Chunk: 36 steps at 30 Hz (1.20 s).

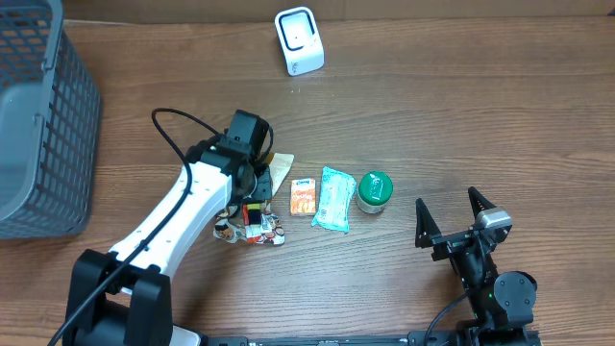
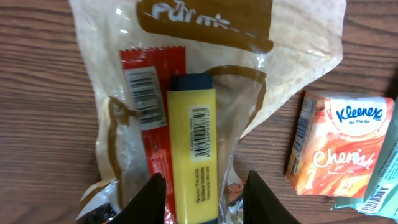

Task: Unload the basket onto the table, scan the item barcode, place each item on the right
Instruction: 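Hold the snack bag on the table with the left gripper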

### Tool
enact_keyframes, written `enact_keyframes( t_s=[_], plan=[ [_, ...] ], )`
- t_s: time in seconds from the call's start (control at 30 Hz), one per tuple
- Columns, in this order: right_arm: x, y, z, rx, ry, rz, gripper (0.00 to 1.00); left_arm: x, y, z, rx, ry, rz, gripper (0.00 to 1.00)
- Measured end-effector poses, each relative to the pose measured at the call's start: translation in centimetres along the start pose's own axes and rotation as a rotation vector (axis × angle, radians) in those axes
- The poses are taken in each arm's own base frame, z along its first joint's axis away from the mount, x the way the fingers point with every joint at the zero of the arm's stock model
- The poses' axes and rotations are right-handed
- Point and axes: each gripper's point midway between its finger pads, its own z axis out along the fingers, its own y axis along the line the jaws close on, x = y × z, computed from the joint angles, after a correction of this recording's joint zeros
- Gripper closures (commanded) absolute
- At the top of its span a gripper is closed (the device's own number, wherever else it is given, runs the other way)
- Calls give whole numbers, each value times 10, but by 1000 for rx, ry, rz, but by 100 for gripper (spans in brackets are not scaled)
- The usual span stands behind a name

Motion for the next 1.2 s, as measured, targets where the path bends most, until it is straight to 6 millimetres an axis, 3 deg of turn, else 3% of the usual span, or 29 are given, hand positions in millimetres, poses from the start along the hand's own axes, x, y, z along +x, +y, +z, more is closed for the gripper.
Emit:
enact_keyframes(
  t_s=[0.23, 0.6, 1.2],
  plan=[
    [0, 0, 0, 0, 0, 0, 0, 10, 2, 7, 4, 27, 1, 74],
    [0, 0, 0, 0, 0, 0, 0, 5, -2, 8, 19, 4, 0, 75],
    [0, 0, 0, 0, 0, 1, 0, 10, -6, 25, 49, 21, 0, 71]
  ],
)
